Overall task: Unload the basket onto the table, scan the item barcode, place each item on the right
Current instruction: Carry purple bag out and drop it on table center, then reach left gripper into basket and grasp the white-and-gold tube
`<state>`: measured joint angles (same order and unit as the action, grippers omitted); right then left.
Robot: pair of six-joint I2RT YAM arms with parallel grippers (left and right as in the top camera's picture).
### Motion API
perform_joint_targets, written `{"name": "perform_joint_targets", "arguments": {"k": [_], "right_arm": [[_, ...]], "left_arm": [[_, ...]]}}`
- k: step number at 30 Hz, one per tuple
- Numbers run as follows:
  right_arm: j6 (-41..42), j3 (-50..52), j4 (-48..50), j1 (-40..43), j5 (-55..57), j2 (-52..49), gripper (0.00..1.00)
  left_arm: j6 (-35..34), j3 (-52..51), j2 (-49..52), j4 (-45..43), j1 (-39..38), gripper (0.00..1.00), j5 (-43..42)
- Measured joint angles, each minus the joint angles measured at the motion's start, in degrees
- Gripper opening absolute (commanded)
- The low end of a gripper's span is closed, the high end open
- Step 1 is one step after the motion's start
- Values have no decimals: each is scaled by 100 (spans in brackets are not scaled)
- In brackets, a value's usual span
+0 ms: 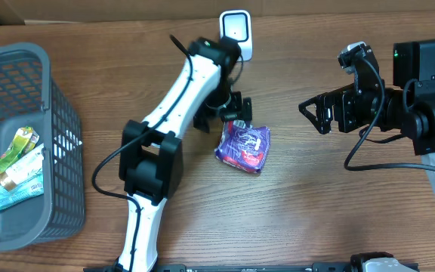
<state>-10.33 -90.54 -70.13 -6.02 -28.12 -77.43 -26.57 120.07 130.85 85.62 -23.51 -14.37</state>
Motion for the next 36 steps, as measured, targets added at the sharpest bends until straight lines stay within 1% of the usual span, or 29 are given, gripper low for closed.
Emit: {"name": "perform_joint_targets", "arguments": {"k": [5, 8, 12, 16, 18, 21, 22, 25, 28, 33, 36], "right_arm": [[0, 0, 2, 0, 0, 0, 100], [0, 0, 0, 0, 0, 0, 100], [2, 0, 0, 0, 0, 0, 100], [0, 0, -4, 0, -2, 0, 100], [2, 0, -7, 0, -2, 0, 100], [2, 0, -9, 0, -2, 0, 100], [0, 0, -11, 0, 0, 0, 100], [2, 0, -11, 0, 0, 0, 100], [4, 0, -15, 0, -2, 0, 100], [2, 0, -13, 0, -15, 0, 100], [2, 0, -13, -2, -35, 0, 100]], "left_arm": [[107, 1368, -2, 944, 326, 100, 179], [212, 1945, -162, 1075, 503, 100, 334], [310, 2188, -695, 1084, 745, 100, 444], [474, 2197, -1591, 1084, 1163, 99, 562], [520, 2197, -2092, 1082, 1491, 100, 645], [564, 2197, -2789, 1084, 2210, 100, 732], [573, 2197, -3029, 1084, 2555, 100, 754], [577, 2188, -3558, 1086, 3543, 100, 852], [555, 2017, -3934, 1088, 4317, 100, 962], [424, 1346, -4168, 1095, 5753, 100, 973], [310, 761, -4044, 813, 6411, 100, 973]]}}
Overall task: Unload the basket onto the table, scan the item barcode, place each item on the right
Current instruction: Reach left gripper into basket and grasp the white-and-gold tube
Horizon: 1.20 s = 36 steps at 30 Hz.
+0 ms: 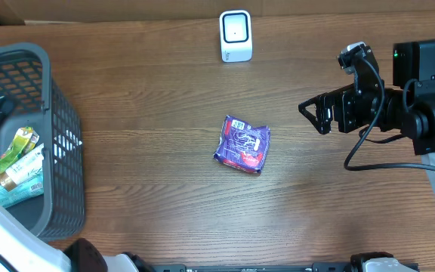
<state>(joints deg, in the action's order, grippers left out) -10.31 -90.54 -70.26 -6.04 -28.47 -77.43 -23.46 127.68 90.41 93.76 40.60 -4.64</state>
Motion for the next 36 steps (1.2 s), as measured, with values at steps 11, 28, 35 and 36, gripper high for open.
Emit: {"name": "perform_joint_targets", "arguments": {"k": [11, 28, 35, 36], "right_arm": [[33, 0, -13, 2, -31, 0, 100], [111, 0, -31, 2, -68, 0, 100], [203, 0, -28, 2, -70, 0, 100], [219, 0, -28, 2, -72, 0, 100]], "left_arm": [[-632, -1521, 643, -1366, 376, 100, 28], [-2035, -3536, 1609, -3263, 363, 100, 863], [-2109, -4120, 1947, -3941, 197, 100, 935], [-2116, -4177, 2024, -3965, 160, 100, 949]]}}
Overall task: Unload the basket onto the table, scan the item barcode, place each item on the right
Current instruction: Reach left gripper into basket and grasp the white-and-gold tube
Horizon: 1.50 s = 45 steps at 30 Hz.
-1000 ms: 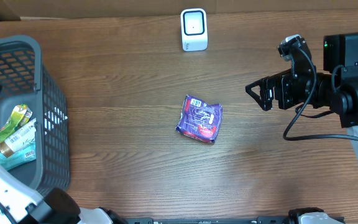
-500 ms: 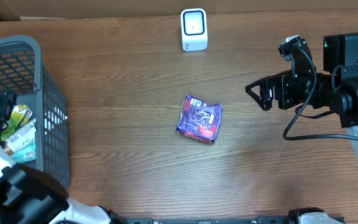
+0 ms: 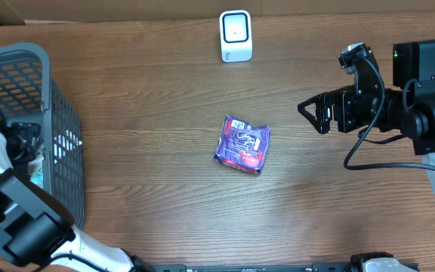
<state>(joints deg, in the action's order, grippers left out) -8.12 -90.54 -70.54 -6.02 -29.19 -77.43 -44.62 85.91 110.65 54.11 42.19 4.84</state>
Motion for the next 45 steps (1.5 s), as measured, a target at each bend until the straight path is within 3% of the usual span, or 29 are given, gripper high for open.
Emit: {"name": "perform_joint_targets", "arguments": {"k": [3, 6, 9, 11, 12, 13, 19, 24, 35, 45], "right_arm": [[50, 0, 0, 0, 2, 0, 100], [66, 0, -4, 0, 0, 0, 100], [83, 0, -26, 0, 2, 0, 100], [87, 0, -31, 0, 2, 0, 100], [87, 0, -33, 0, 0, 0, 100], [90, 0, -39, 0, 0, 0, 100], [90, 0, -42, 0, 2, 0, 100], [92, 0, -44, 0, 2, 0, 100], [105, 0, -46, 0, 2, 0, 100], [107, 0, -55, 0, 0, 0, 100]], "left_arm": [[-9, -94, 210, -87, -68, 98, 20], [-33, -96, 415, -138, -116, 84, 44], [22, -94, 479, -208, -136, 55, 15], [109, -92, 483, -216, -162, 30, -35], [146, -87, 483, -216, -175, 9, -37], [188, -81, 483, -223, -179, 4, -48], [726, -13, 509, -98, -118, 4, 85], [916, 337, 678, 498, -114, 4, 146], [1663, 2647, 863, 2214, -232, 4, 79], [1956, 3185, 378, 2326, -625, 4, 57]]}}
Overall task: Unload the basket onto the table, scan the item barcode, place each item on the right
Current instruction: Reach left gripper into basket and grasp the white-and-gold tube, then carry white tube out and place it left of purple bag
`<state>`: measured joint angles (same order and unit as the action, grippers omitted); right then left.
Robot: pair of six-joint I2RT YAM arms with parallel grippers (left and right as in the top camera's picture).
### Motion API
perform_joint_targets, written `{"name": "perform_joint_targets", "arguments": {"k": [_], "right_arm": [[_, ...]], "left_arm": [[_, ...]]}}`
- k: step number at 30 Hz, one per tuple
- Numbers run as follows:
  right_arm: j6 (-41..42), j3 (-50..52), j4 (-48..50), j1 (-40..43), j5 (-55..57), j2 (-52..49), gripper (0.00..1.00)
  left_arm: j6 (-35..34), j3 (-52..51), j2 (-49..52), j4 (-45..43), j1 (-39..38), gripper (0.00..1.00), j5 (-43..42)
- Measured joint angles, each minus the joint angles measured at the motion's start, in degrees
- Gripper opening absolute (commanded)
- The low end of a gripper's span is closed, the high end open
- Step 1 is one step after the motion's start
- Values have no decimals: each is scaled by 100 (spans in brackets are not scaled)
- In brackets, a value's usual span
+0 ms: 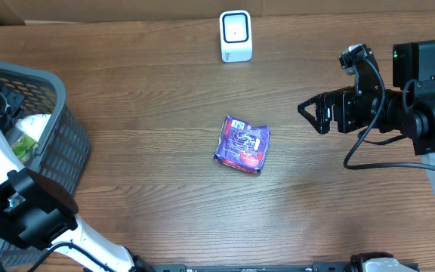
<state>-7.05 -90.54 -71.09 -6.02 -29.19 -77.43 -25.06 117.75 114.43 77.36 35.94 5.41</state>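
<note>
A purple snack packet (243, 143) lies flat mid-table with a small white label facing up. The white barcode scanner (236, 35) stands at the far edge, well behind the packet. My left arm reaches into the grey basket (70, 143) at the far left. Its gripper (4, 102) is a dark shape near the basket's back rim, and its jaws cannot be made out. A white item (35, 123) and a green one (23, 145) show just beside it in the basket. My right gripper (313, 116) hovers open and empty to the right of the packet.
The basket sits skewed, its right wall bulging toward the table's middle. A cardboard wall (127, 9) runs along the back edge. My right arm's black body (421, 106) fills the right side.
The basket has shifted and now sits skewed, with its rim lower in the view. My left arm is further back inside it, and a white item shows near the gripper. Packet, scanner and right arm are unchanged.
My left gripper was at the purple packet below the scanner. Then the arm had swung away to the far left over the basket, leaving the packet on the table. Then it reached down into the basket, and now the basket has been displaced.
</note>
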Motion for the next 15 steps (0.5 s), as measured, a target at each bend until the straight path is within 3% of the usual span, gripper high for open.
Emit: {"name": "perform_joint_targets", "arguments": {"k": [9, 15], "right_arm": [[-4, 0, 7, 0, 0, 0, 100], [-2, 0, 13, 0, 2, 0, 100]], "left_arm": [[385, -4, -177, -68, -111, 4, -101], [870, -4, -1366, -450, -155, 4, -348]]}}
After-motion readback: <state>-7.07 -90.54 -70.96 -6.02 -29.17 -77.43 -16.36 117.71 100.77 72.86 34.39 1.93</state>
